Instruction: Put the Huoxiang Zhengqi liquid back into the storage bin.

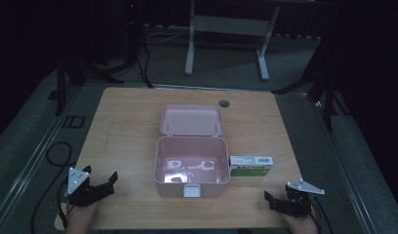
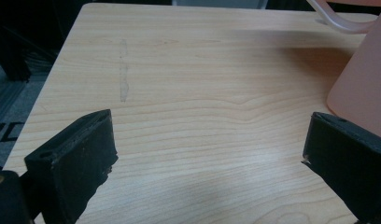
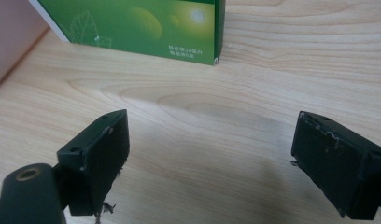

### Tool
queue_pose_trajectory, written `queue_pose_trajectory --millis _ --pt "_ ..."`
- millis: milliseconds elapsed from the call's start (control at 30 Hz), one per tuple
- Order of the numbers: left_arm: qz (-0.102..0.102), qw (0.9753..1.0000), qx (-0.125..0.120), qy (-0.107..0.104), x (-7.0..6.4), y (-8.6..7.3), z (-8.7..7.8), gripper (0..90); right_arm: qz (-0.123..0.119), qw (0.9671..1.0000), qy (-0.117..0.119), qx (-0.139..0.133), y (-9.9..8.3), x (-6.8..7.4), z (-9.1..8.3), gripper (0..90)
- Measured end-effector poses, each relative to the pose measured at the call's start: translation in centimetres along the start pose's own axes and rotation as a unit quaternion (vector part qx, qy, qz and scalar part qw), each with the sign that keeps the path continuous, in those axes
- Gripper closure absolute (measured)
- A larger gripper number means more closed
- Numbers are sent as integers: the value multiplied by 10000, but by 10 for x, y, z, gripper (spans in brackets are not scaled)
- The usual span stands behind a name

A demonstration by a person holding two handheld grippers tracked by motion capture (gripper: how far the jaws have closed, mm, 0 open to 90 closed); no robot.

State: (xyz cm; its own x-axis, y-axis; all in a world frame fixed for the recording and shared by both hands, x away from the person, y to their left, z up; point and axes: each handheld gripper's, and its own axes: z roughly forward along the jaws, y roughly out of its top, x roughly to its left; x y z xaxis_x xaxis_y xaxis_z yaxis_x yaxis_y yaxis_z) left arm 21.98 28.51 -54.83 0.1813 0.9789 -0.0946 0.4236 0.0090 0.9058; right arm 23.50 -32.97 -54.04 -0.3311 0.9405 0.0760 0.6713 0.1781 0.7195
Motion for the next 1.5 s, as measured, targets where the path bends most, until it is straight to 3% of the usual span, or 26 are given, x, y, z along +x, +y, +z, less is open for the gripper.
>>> queue_pose_trajectory --millis 233,267,367,567,600,633,667,700,733,767,933,1333,1500 --pt "35 10000 57 -28 0 0 1 23 -372 9985 32 397 9 -4 2 112" --pt "7 10000 54 -39 0 0 2 22 -550 9964 83 637 13 -5 3 112" --pt "-60 9999 64 -81 1 0 2 22 -927 9916 105 892 19 -6 2 112" --pt "-99 9999 52 -93 3 -1 3 23 -1779 9724 313 1478 37 -9 -6 113" --pt "-99 9999 52 -93 3 -1 3 23 -1779 9724 313 1478 37 -9 -6 113" --pt "-127 9999 33 -90 3 -1 3 23 -2047 9643 453 1620 41 -9 -8 113" --pt "-127 9999 33 -90 3 -1 3 23 -2047 9643 453 1620 41 -9 -8 113" --pt "-127 9999 33 -90 3 -1 3 23 -2128 9618 469 1656 43 -9 -8 113" --pt "-131 9999 28 -93 4 -1 3 23 -2304 9547 562 1797 45 -8 -7 113" --pt "-130 9999 32 -97 4 -1 3 23 -2403 9504 635 1869 46 -8 -7 113" --pt "-148 9998 35 -95 5 -1 4 23 -2656 9367 874 2106 53 -10 -3 114" --pt "-184 9998 10 -124 5 0 4 23 -3417 8948 1213 2606 72 -2 -3 115" --pt "-221 9997 26 -139 5 0 4 23 -3761 8742 1611 2614 78 4 -6 131"
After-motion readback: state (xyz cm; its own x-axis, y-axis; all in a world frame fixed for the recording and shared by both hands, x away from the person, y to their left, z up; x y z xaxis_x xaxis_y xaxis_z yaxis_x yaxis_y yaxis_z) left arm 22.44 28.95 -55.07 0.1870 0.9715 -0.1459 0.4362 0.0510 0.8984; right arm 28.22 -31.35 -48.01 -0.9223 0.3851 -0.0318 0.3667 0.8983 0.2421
